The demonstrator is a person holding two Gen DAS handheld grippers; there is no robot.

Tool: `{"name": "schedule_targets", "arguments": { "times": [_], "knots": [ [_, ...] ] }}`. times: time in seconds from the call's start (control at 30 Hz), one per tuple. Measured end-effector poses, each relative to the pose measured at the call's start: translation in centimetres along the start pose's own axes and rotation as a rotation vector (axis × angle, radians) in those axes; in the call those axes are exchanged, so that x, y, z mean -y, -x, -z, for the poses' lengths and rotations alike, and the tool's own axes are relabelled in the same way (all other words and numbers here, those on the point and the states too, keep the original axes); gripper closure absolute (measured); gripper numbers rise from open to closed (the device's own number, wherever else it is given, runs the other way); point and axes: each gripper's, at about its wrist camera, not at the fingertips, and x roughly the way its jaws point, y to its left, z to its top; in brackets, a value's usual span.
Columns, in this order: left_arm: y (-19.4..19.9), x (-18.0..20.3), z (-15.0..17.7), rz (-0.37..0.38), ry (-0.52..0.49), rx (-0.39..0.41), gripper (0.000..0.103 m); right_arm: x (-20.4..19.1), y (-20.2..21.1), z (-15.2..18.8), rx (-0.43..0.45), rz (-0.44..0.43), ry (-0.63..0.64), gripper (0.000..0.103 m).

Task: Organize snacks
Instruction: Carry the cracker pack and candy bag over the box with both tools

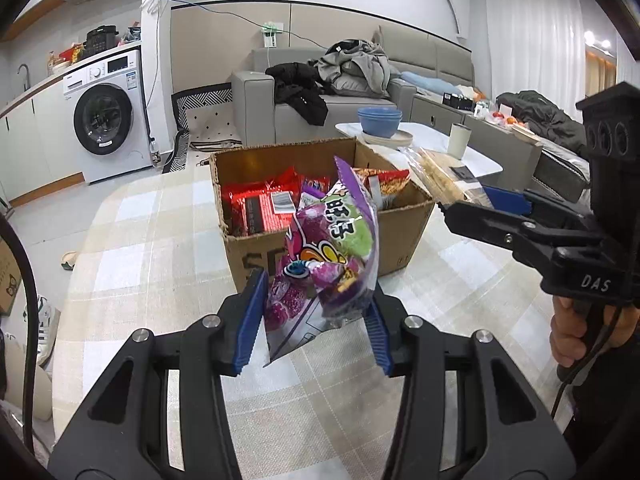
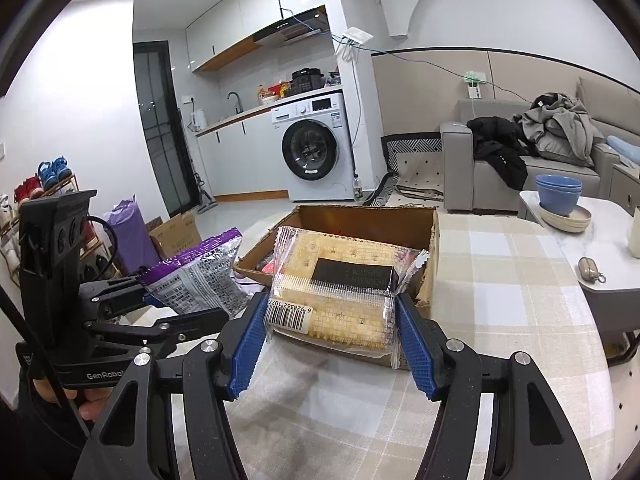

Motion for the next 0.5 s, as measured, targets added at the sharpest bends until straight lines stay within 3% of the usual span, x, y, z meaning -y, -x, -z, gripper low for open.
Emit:
{"name": "schedule_targets", "arguments": {
  "times": [0.37,0.5],
  "knots": [
    [-0.1,0.0,-1.1,0.000,0.009,0.020,0.060,-0.1,0.1,0.0,0.000,0.008,-0.014,0.039],
    [0.1,0.1,-1.2,-0.009,0.000,0.061,0.062,-0.1,-0.1,-0.1,-0.004,0.006,-0.011,0.039]
  ]
}}
